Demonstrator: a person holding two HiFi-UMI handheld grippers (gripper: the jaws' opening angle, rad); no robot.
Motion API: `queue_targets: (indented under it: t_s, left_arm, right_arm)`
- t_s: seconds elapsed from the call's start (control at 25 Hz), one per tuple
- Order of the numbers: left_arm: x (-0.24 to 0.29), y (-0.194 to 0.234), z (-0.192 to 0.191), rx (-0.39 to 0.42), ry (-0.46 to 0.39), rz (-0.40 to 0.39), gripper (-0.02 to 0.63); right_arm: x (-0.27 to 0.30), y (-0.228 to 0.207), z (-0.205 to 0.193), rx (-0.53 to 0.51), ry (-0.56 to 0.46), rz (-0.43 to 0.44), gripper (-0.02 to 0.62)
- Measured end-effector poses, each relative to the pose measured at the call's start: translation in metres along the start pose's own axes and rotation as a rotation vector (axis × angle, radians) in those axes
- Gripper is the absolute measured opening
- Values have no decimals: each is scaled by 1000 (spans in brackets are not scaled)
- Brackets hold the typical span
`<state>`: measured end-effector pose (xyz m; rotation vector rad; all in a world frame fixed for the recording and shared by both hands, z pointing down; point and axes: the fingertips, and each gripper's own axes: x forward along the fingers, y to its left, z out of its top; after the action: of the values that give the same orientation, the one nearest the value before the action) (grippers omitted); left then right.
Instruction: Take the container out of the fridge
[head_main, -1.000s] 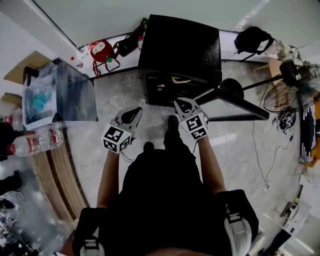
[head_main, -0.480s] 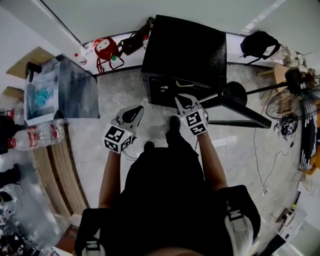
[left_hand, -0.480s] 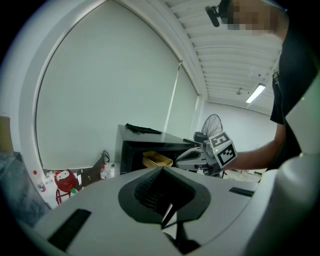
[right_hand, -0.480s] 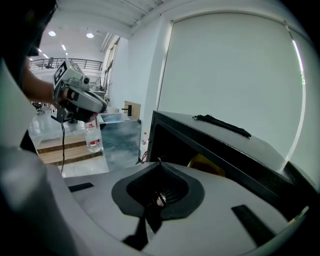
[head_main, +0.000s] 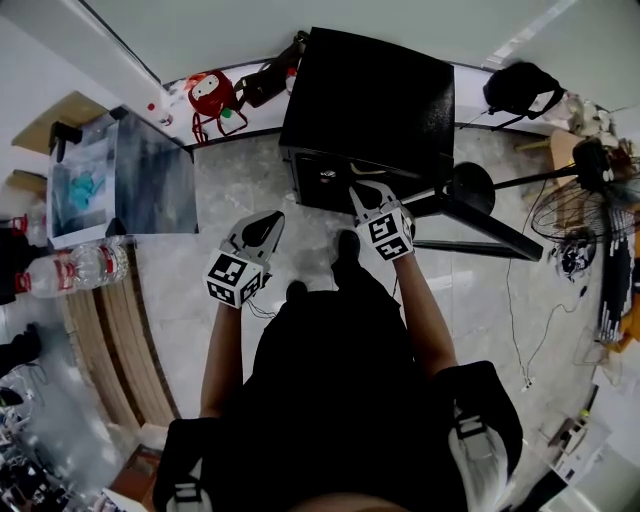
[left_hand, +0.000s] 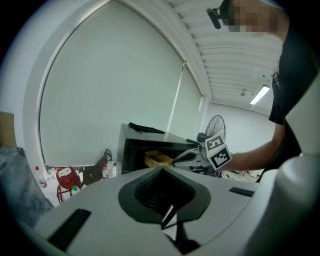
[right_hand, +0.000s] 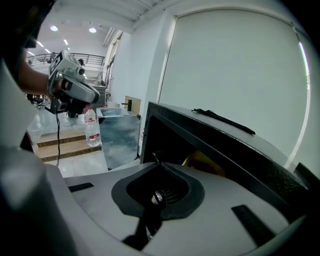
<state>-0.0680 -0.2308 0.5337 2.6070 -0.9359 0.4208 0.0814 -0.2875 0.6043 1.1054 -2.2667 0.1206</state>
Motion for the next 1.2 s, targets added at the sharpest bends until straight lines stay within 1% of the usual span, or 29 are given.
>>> queue_targets:
  t_s: [0.24, 0.4, 0.52, 0.64, 0.8, 1.2]
  left_arm:
    - [1, 1, 1, -10, -3, 17, 15]
    - [4, 2, -4, -16, 10, 27, 15]
    - [6, 1, -4, -15, 8, 27, 15]
    - [6, 0, -4, -19, 6, 30, 15]
    - [8, 0, -4, -17, 5, 33, 15]
    - [7, -2, -8, -22, 14, 37, 15]
  right_arm:
    - [8, -7, -2, -8, -2, -10, 2]
    - [12, -13, -1, -19, -10, -23, 25]
    - [17, -16, -3, -21, -9, -23, 59]
    - [21, -16, -7, -24, 3, -20, 77]
    - [26, -19, -11, -34, 15, -43, 94]
    - [40, -28, -20, -79, 57, -87, 91]
